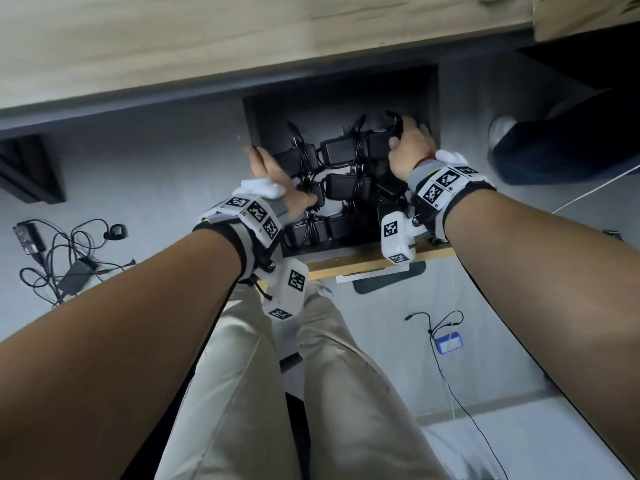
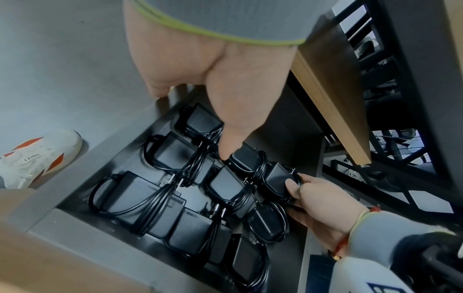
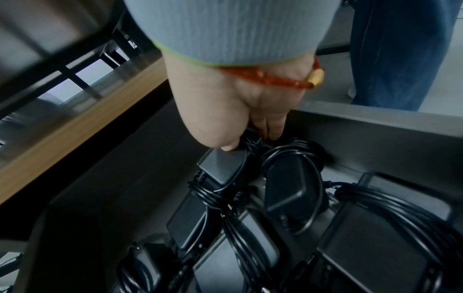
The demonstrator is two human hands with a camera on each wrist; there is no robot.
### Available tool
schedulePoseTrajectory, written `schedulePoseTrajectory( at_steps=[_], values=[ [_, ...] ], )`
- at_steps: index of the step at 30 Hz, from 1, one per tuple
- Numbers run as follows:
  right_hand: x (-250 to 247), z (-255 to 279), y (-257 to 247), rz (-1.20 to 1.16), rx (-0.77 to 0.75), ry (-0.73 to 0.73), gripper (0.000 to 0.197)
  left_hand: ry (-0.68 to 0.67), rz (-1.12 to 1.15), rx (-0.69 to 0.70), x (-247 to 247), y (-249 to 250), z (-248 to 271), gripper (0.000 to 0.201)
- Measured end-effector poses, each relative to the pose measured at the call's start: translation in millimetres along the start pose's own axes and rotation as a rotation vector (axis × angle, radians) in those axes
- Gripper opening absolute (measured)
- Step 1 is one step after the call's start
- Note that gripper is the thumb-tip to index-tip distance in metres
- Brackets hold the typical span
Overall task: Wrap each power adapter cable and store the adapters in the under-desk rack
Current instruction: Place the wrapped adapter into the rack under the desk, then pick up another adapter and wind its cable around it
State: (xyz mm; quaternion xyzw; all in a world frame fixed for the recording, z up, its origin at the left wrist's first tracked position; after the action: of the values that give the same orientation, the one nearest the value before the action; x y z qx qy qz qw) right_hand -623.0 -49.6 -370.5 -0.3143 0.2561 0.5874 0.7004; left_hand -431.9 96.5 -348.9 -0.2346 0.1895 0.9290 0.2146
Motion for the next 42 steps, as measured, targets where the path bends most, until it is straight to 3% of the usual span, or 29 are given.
schedulePoseTrajectory(
  at_steps=[5, 10, 18, 22, 27, 30, 36, 42],
  values=[
    [6.7, -1.2, -2.1, 0.016, -0.063, -0.012, 0.074, -0.009, 0.016, -0.007, 3.0, -0.7, -1.8, 0.131],
    [17.4, 0.2, 1.2, 0.058, -0.128, -0.029, 0.057, -0.003, -0.004, -0.004, 2.7, -0.1, -2.2, 0.132],
    [12.0, 7.1, -2.5, 0.038, -0.101, -0.043, 0.059, -0.001, -0.001, -0.017, -3.0, 1.2, 2.0, 0.127],
    [2.5, 27.6, -15.2, 0.005, -0.125, 0.011, 0.063, 0.038, 0.000, -0.043, -17.6, 8.3, 11.5, 0.104],
    [-27.6, 72.6, -35.4, -0.117, -0.175, 0.017, 0.039, -0.017, 0.276, 0.193, -53.3, 32.7, 47.3, 0.044],
    [-38.0, 98.5, -48.3, -0.171, -0.236, -0.026, 0.021, 0.068, 0.297, 0.308, -78.1, 45.8, 74.1, 0.017],
    [-114.5, 160.3, -117.3, -0.276, -0.349, -0.009, 0.015, 0.243, 0.372, 0.423, -171.8, 59.4, 134.8, 0.009],
    [-165.9, 175.8, -193.1, -0.289, -0.433, 0.048, 0.012, 0.364, 0.423, 0.382, -248.8, 45.8, 148.4, 0.011]
  ],
)
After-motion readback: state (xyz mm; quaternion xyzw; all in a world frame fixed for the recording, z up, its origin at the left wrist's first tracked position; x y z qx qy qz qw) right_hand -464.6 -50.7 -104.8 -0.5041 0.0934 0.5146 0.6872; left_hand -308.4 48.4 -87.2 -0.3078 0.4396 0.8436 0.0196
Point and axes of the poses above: each hand's wrist, its own z-axis away from the middle knuckle, its own x-axis out of the palm, y = z × x, the point moved 3 cm from there along -z, towards the middle knuckle, and after that the axes turned 3 degrees about -y, right-handed, at the moved point
